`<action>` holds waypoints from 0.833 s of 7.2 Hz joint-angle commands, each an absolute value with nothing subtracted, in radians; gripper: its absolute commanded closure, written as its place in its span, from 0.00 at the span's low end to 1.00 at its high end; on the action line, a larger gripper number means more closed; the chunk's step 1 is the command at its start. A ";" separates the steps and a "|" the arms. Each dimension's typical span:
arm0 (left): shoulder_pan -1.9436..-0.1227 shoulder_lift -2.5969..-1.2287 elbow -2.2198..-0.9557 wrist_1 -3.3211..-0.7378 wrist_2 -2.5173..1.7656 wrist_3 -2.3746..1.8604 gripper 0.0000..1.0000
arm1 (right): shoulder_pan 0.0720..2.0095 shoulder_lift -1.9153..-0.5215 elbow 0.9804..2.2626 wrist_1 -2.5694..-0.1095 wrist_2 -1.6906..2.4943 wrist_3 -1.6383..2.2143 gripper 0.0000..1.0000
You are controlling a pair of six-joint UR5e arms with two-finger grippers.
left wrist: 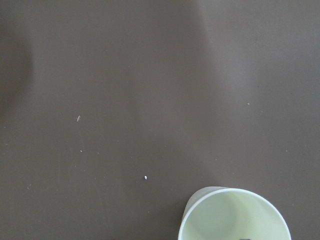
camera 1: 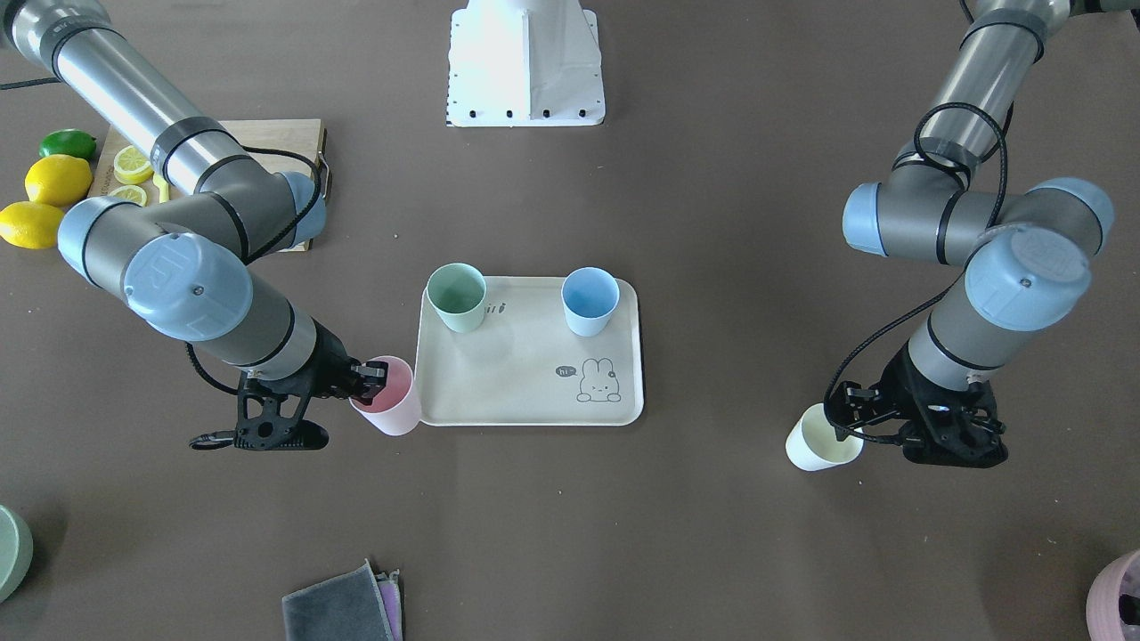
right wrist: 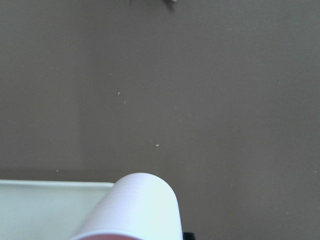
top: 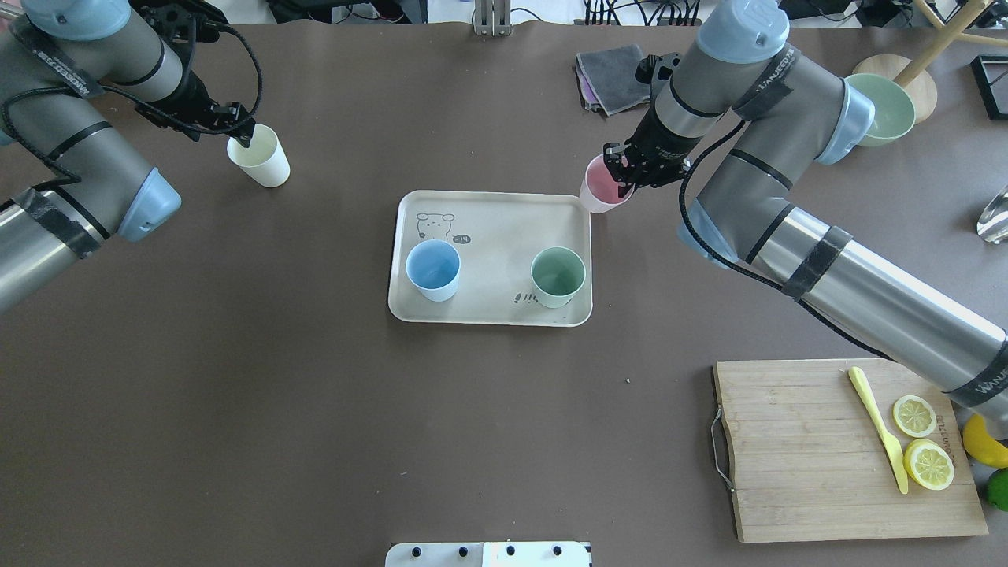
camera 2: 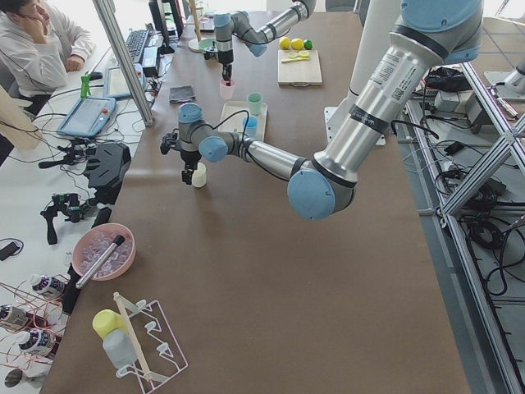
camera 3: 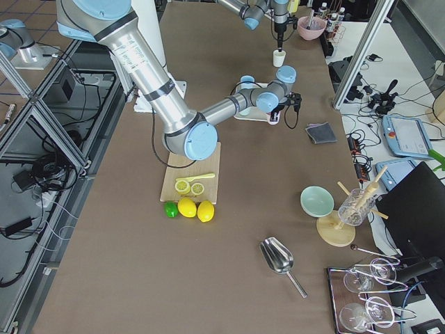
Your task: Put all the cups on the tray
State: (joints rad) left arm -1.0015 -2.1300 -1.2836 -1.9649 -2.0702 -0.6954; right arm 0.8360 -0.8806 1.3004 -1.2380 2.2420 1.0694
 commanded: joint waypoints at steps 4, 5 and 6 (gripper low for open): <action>-0.964 -2.201 -1.269 -1.996 -2.108 -0.780 1.00 | 0.785 -0.847 1.304 -1.238 2.243 1.109 0.86; -0.921 -2.232 -1.302 -1.991 -2.108 -0.860 1.00 | 0.784 -0.842 1.305 -1.214 2.234 1.124 0.02; -0.884 -2.277 -1.316 -1.973 -2.105 -0.938 1.00 | 0.785 -0.844 1.318 -1.191 2.230 1.190 0.01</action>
